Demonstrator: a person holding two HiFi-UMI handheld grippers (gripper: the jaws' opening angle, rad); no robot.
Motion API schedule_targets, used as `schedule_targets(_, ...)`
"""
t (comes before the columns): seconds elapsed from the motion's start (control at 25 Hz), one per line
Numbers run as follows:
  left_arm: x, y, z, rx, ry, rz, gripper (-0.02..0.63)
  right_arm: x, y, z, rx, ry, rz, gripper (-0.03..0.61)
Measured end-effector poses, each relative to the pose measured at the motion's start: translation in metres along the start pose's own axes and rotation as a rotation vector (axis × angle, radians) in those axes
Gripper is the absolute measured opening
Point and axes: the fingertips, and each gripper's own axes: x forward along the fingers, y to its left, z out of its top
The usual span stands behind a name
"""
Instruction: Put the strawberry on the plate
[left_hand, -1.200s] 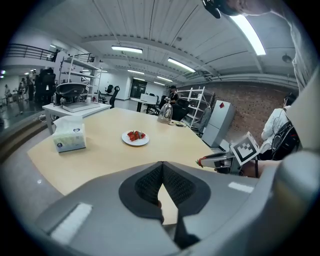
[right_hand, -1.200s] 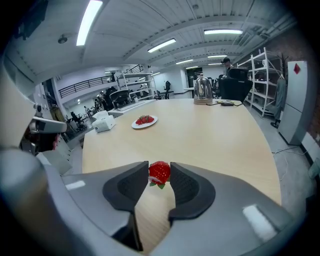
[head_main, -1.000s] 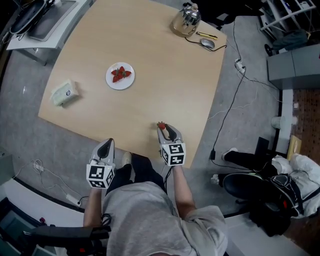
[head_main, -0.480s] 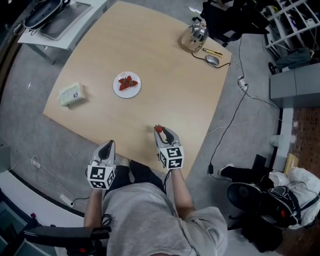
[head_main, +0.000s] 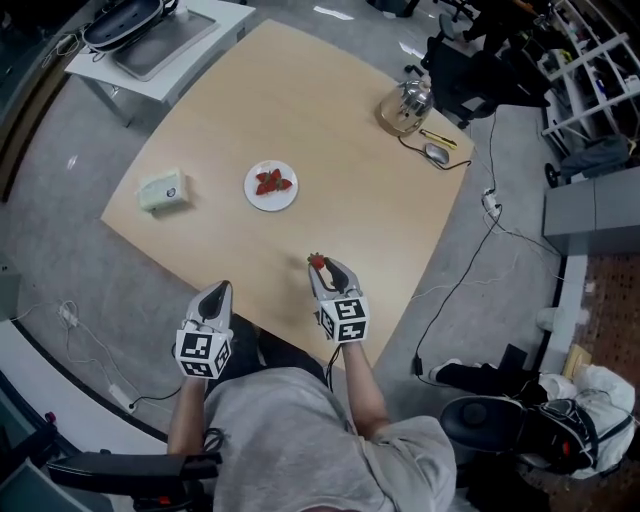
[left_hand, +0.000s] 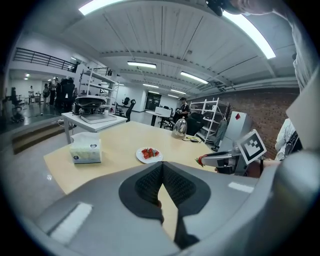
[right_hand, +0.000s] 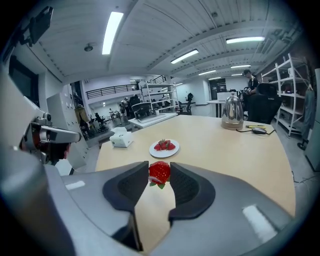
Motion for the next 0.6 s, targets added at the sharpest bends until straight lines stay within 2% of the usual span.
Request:
schedule_targets(0.32,0.0,0.018,0.006,-0.021,-0.016,0.039,0.02,0.028,0.009,0.023,-0.042,-0.002,0.046,0.14)
schedule_targets(0.6,0.019,0.037,0.008,-0.031,-0.001,0.02,0.02,0.058,0.011,0.039,-0.054,0.0,0.049,0.14)
